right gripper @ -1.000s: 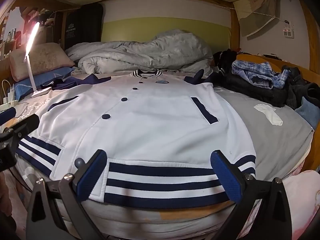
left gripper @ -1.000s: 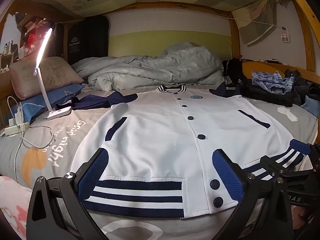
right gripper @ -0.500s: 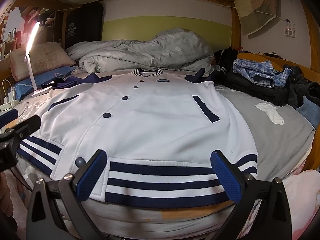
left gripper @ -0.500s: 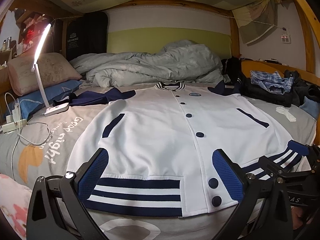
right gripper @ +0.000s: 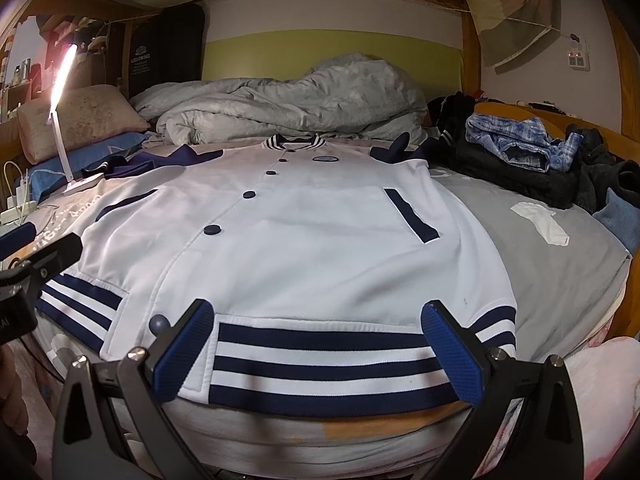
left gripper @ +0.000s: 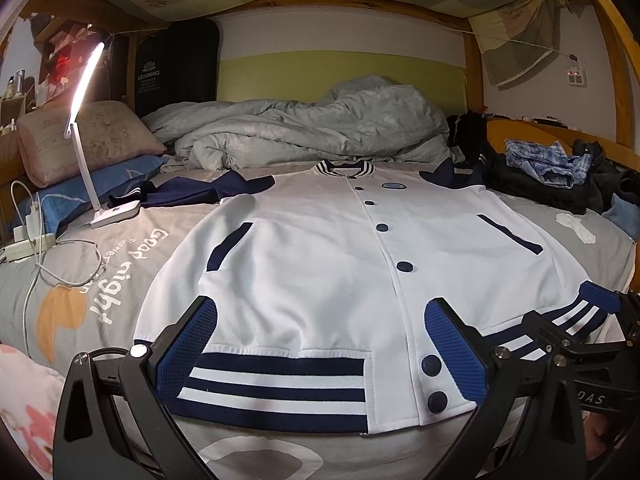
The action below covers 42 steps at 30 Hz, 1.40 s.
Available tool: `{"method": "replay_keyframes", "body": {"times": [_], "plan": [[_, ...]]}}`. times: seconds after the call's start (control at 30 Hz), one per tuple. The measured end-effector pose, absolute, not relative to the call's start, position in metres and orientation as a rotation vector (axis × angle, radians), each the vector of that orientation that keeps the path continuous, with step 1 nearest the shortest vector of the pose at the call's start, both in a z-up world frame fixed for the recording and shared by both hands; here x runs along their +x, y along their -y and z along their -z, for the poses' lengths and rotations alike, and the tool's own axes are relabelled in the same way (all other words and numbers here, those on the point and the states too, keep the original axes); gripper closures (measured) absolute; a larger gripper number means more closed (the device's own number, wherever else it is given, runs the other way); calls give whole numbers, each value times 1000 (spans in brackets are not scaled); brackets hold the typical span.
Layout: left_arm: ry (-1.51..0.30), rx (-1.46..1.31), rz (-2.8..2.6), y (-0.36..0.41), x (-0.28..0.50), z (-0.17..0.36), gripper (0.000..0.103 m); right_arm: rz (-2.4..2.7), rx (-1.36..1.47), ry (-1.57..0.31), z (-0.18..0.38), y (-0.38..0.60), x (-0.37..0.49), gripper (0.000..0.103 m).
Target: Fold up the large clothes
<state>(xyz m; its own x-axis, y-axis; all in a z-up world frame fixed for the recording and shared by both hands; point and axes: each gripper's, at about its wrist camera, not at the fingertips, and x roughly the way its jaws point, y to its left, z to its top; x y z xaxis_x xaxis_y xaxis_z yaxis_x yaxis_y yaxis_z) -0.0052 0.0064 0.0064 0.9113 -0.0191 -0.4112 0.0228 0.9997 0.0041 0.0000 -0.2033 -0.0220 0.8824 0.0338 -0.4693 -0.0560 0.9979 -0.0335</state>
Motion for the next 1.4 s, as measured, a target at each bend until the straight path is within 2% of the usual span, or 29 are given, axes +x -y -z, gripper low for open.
{"method": "replay_keyframes", "body": {"times": [1.4], "plan": [[-436, 33, 29, -6, -6, -6, 0, -51, -72, -493, 23, 199, -1, 0]]}}
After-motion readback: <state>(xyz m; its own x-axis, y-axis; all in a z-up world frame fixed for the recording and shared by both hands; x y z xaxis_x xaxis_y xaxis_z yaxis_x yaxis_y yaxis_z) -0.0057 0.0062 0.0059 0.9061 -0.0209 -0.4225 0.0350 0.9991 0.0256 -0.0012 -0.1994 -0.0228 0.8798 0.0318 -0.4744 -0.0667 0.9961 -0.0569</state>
